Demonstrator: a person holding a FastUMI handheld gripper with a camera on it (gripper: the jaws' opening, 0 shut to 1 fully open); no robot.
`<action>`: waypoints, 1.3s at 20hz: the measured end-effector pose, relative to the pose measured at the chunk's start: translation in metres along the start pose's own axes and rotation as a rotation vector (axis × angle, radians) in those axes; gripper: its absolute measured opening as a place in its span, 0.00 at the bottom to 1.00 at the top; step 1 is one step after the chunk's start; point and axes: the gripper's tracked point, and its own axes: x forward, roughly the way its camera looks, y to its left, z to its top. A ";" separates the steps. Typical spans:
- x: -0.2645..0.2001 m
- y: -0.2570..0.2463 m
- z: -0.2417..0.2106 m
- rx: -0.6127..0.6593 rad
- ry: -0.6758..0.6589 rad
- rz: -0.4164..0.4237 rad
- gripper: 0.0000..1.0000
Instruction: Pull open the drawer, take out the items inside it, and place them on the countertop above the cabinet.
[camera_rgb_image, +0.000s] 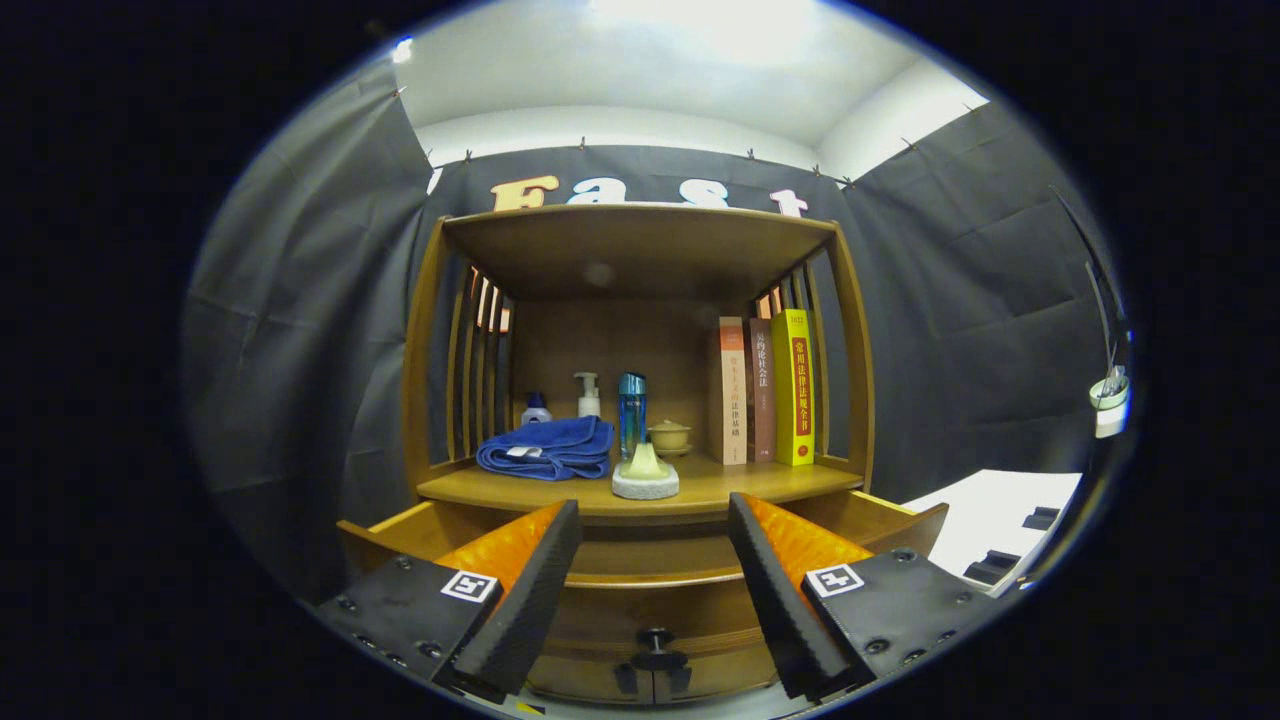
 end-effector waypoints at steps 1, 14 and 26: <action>0.000 0.000 -0.012 -0.006 0.016 -0.004 0.97; 0.013 0.004 -0.092 0.053 0.132 0.015 0.96; 0.029 0.011 -0.107 0.129 0.185 0.051 0.98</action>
